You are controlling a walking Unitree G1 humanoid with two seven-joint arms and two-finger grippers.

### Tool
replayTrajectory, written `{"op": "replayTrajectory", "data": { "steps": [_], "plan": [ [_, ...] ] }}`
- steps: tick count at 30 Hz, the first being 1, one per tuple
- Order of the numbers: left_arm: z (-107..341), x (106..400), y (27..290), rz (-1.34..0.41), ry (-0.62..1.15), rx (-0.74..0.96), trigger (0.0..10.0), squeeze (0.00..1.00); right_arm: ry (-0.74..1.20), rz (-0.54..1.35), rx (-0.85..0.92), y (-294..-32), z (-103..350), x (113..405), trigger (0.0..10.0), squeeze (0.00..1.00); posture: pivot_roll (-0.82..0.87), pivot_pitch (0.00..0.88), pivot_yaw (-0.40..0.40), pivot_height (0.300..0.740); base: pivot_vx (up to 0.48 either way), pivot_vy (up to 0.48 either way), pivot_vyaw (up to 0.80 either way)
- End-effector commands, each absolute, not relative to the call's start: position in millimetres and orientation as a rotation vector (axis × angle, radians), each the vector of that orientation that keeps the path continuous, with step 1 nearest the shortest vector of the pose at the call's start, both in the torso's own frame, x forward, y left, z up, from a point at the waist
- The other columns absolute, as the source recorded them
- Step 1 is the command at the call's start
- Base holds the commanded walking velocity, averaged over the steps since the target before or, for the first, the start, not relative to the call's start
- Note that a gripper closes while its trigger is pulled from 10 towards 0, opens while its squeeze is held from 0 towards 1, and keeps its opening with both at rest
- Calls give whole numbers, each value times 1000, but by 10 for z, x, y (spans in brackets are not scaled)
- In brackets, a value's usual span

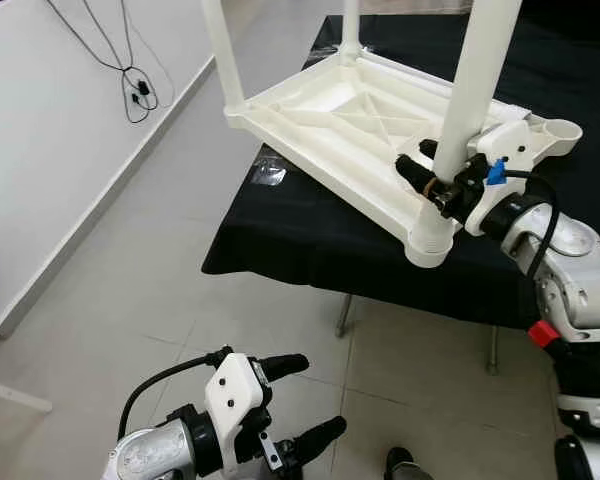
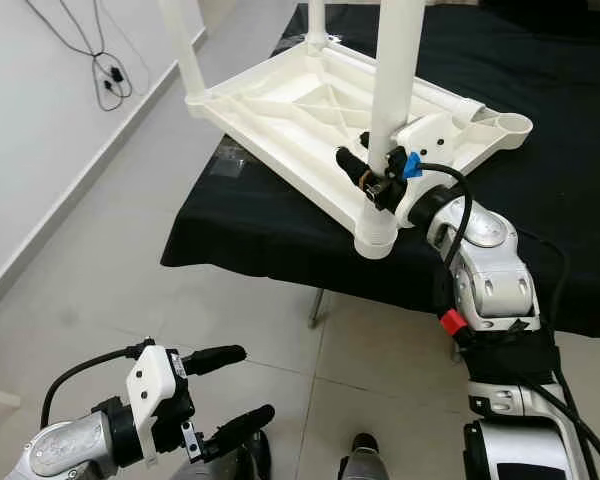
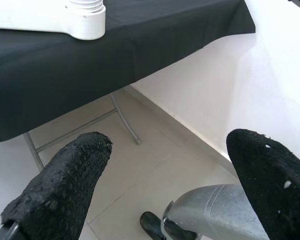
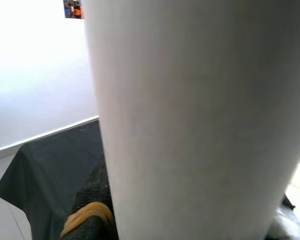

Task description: Building children table

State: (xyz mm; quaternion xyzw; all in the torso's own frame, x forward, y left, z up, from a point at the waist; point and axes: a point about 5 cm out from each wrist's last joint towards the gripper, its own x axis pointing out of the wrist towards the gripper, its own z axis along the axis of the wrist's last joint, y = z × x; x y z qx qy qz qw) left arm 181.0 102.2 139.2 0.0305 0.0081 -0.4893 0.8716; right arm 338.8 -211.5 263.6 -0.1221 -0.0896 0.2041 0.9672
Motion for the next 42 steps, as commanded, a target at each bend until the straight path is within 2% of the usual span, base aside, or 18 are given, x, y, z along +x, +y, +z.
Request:
{"op": "replayTrajectory", "data": {
  "steps": [1,13,17,23,24,27,42],
  "plan": [
    [1359,1799,1027,-1021,29,51,10000,0,-1,390,-217,-2141,2259,3405,10000,0,5,266,118,740,0,0,0],
    [1364,1819,1031,-1013,26,52,10000,0,-108,259,-49,-2090,2507,3511,10000,0,8,271,113,740,0,0,0],
    [1364,1826,1025,-1012,25,52,10000,0,-118,237,-49,-2086,2542,3536,10000,0,7,274,110,740,0,0,0],
    [1364,1836,1017,-1010,22,48,10000,0,-106,226,-101,-2055,2553,3562,10000,0,4,275,106,740,0,0,0],
    [1365,1841,1007,-1009,20,46,10000,0,-92,247,-177,-1977,2533,3570,10000,0,2,276,102,740,0,0,0],
    [1367,1843,1002,-1008,19,44,10000,0,-89,290,-219,-1870,2513,3558,10000,0,3,277,98,740,0,0,0],
    [1378,1839,1000,-1007,16,39,10000,0,-32,256,-257,-1719,2433,3610,10000,0,1,277,91,740,0,0,0]
  ]
}}
